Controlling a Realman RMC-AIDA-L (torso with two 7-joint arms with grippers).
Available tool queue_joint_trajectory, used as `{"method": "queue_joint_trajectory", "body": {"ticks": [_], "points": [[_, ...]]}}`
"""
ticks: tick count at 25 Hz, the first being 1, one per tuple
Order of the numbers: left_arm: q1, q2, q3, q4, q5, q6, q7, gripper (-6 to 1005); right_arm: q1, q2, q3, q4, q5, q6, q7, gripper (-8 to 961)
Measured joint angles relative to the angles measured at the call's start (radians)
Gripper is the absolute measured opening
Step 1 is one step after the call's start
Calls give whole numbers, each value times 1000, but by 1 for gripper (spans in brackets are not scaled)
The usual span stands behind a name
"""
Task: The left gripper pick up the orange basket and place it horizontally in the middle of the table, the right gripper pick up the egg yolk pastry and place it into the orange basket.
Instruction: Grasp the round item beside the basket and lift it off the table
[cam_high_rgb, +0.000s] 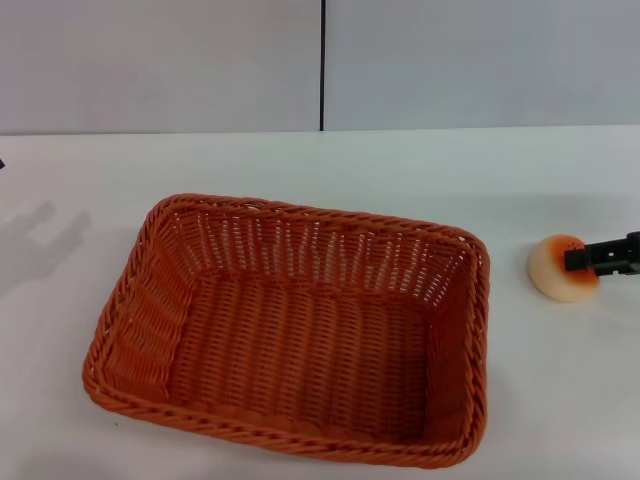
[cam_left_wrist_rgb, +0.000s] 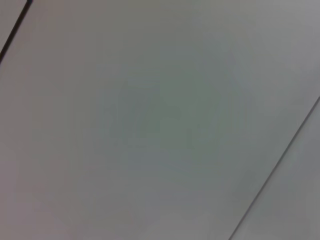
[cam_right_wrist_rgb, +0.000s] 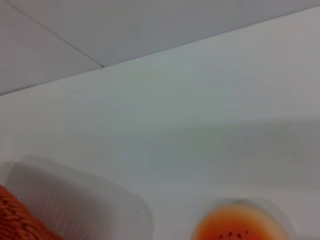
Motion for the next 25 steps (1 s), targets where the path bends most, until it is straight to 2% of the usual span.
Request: {"method": "queue_joint_trajectory", "body": {"ticks": [8,11,16,21,25], "points": [[-4,3,0,0,0,-6,-2,640,-4,7,2,0,5,20,-17,541],[-4,4,0,0,0,-7,-4,640,-4,8,4,0,7,17,-23,345],[-4,5,0,0,0,-8,-8,636,-2,12,6,0,7,22,-27,129],[-6,6,0,0,0,-9,-8,635,-1,12,8,-7,9,19,-30,62],[-7,5,0,0,-1,-10,-8,635,-20,16,11,-83,49,-50,-21,49]]}}
